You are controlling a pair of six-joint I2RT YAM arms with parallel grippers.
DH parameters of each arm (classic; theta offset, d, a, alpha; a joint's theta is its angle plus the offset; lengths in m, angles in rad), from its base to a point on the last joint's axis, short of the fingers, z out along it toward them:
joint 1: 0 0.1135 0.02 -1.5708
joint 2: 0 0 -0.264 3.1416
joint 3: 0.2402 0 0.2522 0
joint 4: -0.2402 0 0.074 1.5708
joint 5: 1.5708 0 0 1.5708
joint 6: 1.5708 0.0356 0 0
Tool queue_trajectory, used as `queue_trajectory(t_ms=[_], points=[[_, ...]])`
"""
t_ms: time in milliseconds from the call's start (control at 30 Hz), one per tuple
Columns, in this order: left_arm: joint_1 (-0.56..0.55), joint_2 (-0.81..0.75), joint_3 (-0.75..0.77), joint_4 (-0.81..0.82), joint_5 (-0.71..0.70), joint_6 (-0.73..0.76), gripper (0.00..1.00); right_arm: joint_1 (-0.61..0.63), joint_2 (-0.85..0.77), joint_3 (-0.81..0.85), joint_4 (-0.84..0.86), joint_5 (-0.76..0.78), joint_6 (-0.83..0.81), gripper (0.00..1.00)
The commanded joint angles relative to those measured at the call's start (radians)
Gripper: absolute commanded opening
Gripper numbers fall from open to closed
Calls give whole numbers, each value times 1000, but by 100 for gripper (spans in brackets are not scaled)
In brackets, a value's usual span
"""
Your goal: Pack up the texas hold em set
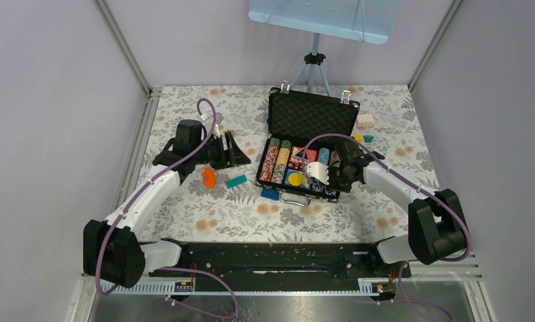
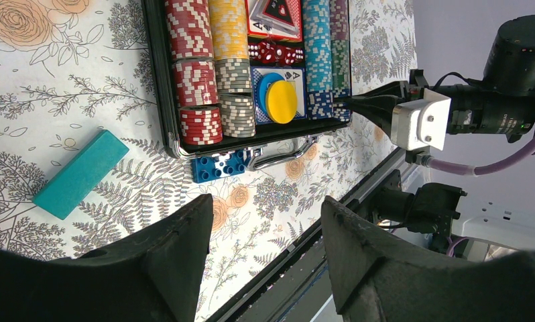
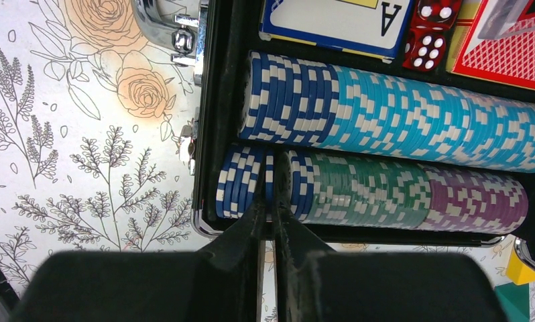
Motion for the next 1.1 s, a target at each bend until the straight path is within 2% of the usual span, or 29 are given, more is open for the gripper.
queue_trajectory(t_ms=[0,200,600,700,767,833,900,967,1000,1067], points=[[3,-19,-3,31,-7,16,60,9,-29,2,-21,2,6,14],[3,-19,-1,31,-7,16,60,9,-76,14,-20,4,11,27],[3,-21,-1,28,-12,17,60,8,-149,37,-24,4,26,31],[3,-22,1,25,-14,20,60,7,-195,52,14,-25,83,36],[3,-23,3,23,-19,22,60,3,-245,46,132,-75,178,49],[3,-23,4,20,-21,24,60,2,-305,3,358,-89,350,60],[3,-24,8,13,-28,31,60,1,-328,-54,661,-26,574,67],[3,-28,9,8,-40,36,60,2,-305,-78,914,133,846,68],[4,-31,9,6,-45,38,61,2,-279,-42,933,199,926,67],[4,-33,10,2,-53,43,60,2,-224,75,855,298,1009,63]])
